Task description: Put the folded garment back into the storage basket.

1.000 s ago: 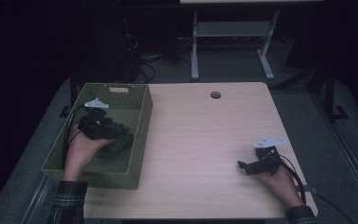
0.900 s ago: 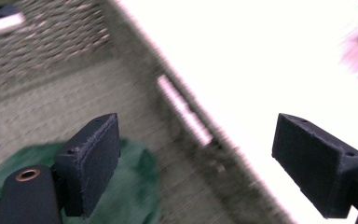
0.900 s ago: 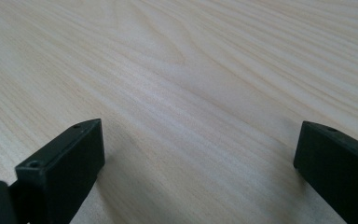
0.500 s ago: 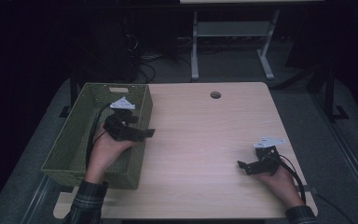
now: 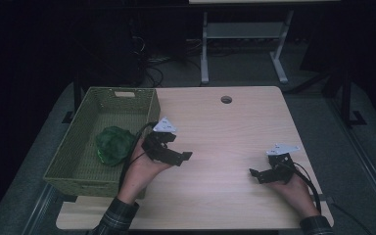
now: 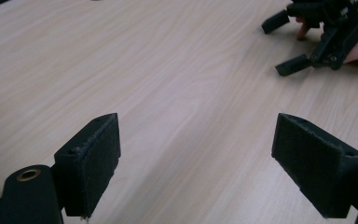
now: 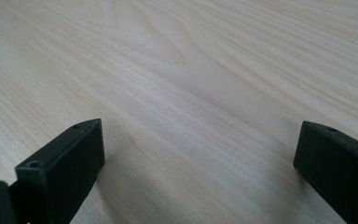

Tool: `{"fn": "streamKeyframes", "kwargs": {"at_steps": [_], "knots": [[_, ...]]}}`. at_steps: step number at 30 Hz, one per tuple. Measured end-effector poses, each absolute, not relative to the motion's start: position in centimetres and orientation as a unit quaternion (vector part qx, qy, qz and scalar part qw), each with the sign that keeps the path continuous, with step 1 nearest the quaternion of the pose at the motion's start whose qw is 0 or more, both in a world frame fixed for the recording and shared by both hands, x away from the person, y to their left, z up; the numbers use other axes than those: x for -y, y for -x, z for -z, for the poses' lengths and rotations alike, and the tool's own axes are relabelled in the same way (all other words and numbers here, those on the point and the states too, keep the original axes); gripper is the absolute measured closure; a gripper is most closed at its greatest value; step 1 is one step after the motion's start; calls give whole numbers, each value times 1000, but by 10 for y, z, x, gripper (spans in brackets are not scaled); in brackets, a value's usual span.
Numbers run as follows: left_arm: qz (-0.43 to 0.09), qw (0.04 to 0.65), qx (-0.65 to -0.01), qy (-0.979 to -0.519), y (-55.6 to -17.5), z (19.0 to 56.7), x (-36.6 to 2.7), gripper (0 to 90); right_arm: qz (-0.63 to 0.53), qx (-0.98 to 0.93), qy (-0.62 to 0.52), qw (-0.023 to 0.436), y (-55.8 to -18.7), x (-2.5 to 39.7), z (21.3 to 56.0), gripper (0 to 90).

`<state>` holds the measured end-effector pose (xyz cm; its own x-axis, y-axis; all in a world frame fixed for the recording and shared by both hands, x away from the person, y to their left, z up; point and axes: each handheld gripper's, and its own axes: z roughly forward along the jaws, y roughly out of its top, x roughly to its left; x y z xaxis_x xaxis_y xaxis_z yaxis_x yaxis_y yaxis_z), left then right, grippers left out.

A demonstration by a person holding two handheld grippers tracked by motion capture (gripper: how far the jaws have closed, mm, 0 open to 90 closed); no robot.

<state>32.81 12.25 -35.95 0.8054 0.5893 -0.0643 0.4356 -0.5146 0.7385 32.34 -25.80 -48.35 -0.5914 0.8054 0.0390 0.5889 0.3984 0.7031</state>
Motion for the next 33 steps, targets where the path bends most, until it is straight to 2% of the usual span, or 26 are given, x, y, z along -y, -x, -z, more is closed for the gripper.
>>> {"fn": "streamKeyframes", "kwargs": {"at_steps": [12,33], "knots": [[-98,390,-280,-872,-317,407,-104,150,-348,-821,-424,156,-323,258,484,14],[-115,361,-285,-880,-323,471,-103,144,-348,-822,-424,156,-324,258,484,14]]}}
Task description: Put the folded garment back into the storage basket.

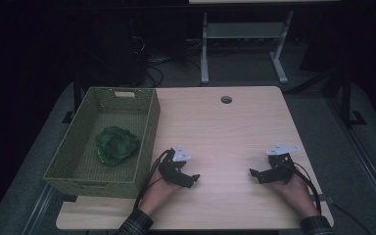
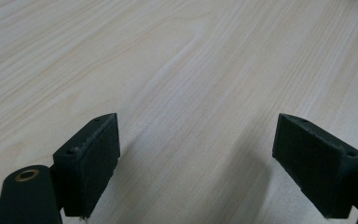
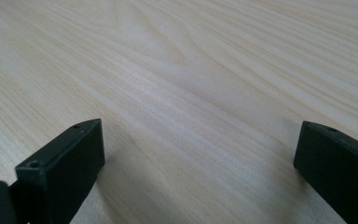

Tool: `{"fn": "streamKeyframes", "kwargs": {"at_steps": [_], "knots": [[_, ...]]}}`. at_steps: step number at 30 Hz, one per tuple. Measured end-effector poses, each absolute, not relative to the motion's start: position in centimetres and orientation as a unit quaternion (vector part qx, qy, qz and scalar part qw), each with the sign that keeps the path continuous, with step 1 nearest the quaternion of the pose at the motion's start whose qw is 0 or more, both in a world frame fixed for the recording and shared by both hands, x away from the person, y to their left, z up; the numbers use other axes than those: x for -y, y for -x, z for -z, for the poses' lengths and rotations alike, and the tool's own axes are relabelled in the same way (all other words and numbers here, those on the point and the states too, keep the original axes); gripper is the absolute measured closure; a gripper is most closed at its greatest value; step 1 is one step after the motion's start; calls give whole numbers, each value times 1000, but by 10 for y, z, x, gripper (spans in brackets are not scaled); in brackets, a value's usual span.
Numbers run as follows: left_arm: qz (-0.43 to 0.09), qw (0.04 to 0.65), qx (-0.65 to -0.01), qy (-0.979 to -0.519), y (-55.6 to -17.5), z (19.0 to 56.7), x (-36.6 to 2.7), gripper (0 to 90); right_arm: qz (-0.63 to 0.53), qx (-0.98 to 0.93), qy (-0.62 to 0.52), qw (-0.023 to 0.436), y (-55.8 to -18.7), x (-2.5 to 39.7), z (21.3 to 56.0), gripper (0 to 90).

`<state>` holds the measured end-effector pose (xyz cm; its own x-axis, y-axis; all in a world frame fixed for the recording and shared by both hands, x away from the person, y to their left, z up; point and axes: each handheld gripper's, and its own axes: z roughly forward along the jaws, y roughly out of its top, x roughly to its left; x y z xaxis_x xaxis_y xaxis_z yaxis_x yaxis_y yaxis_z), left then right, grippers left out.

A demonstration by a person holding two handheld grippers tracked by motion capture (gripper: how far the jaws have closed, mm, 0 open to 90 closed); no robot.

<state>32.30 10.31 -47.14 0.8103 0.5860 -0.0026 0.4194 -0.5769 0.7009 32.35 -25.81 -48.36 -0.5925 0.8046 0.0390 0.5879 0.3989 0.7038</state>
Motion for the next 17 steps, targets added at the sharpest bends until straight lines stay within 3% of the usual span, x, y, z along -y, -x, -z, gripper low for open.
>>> {"fn": "streamKeyframes", "kwargs": {"at_steps": [17], "knots": [[-122,370,-280,-877,-324,478,-105,128,-348,-822,-423,156,-323,258,484,14]]}}
